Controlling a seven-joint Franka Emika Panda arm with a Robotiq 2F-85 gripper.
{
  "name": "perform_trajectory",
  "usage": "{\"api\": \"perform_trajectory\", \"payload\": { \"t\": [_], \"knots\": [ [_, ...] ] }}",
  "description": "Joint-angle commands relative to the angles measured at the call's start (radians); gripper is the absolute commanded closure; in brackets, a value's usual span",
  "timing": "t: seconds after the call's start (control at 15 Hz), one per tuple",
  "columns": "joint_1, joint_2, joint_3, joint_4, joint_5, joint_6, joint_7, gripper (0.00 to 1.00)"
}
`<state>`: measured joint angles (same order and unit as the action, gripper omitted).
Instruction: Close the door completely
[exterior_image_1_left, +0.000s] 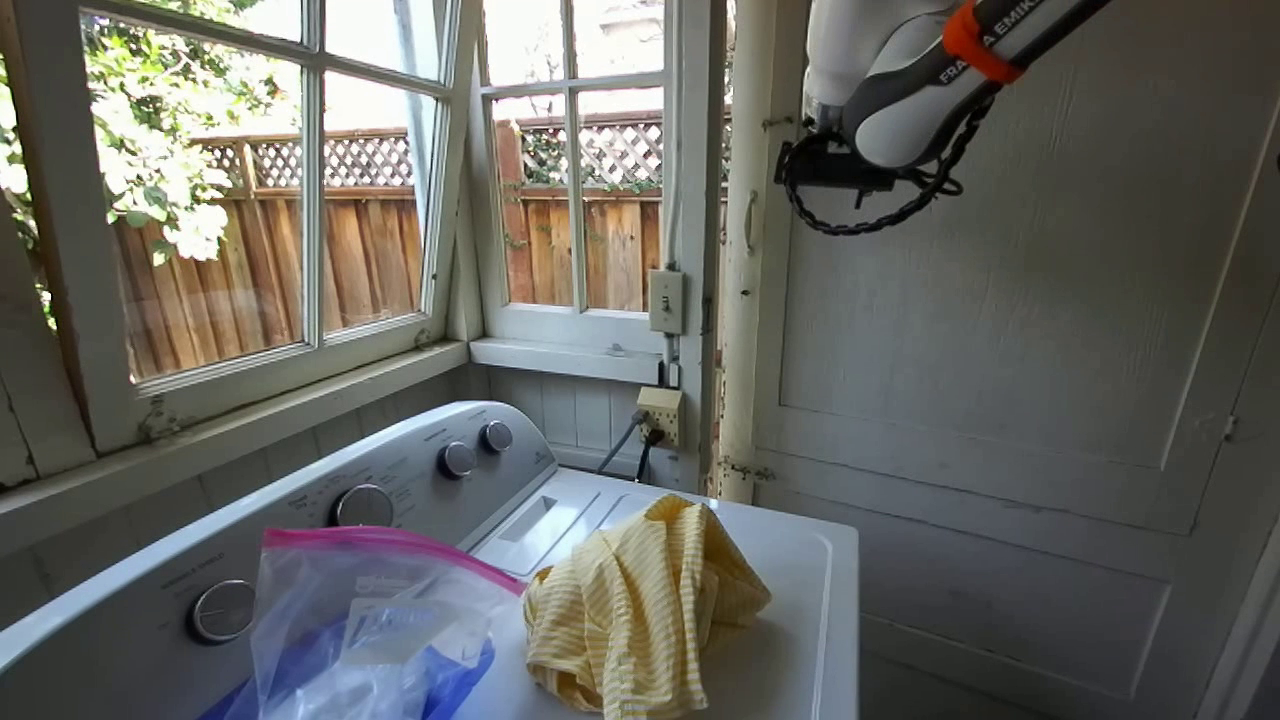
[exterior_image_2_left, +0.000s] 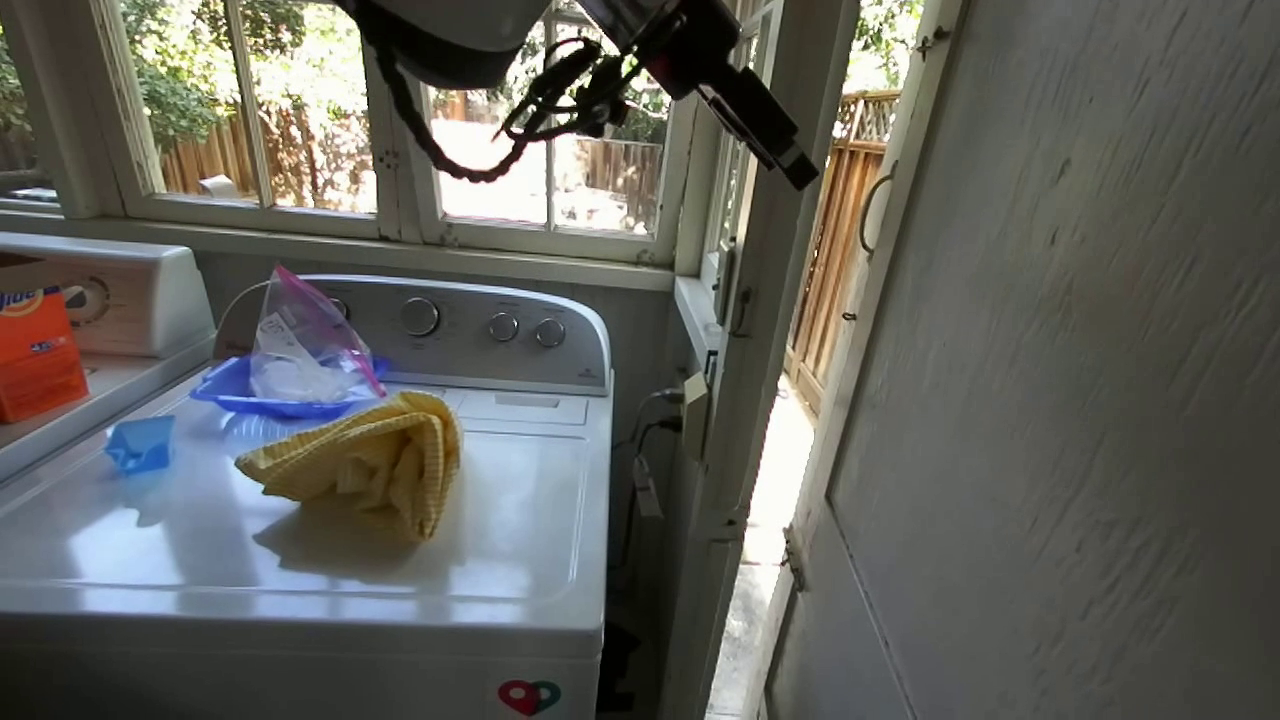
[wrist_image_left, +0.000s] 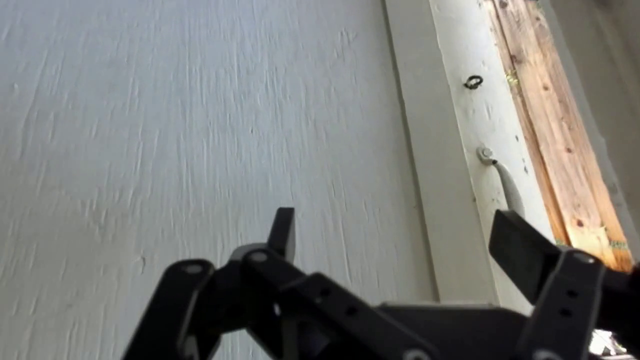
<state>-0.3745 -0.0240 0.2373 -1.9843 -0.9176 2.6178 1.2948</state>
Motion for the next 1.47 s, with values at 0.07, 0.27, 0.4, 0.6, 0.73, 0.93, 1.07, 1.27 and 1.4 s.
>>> {"api": "perform_trajectory", "payload": {
  "t": [0.07, 0.27, 0.4, 0.6, 0.73, 0.93, 1.07, 1.27, 1.4],
  "knots": [
    [0.001, 0.073, 0.003, 0.076, -0.054, 0.0, 0.069, 0.0],
    [0.004, 0.125, 0.008, 0.129, -0.07, 0.0, 0.092, 0.0],
    [0.004, 0.128, 0.009, 0.135, -0.07, 0.0, 0.093, 0.0],
    [0.007, 0.174, 0.009, 0.184, -0.085, 0.013, 0.1, 0.0],
    [0.008, 0.21, 0.007, 0.227, -0.089, 0.015, 0.092, 0.0],
    [0.009, 0.264, 0.001, 0.294, -0.104, 0.011, 0.087, 0.0],
    [0.011, 0.301, 0.002, 0.337, -0.092, 0.022, 0.088, 0.0],
    [0.028, 0.363, -0.001, 0.413, -0.115, 0.019, 0.107, 0.0],
    [0.043, 0.402, -0.004, 0.466, -0.119, -0.004, 0.118, 0.0]
  ]
}}
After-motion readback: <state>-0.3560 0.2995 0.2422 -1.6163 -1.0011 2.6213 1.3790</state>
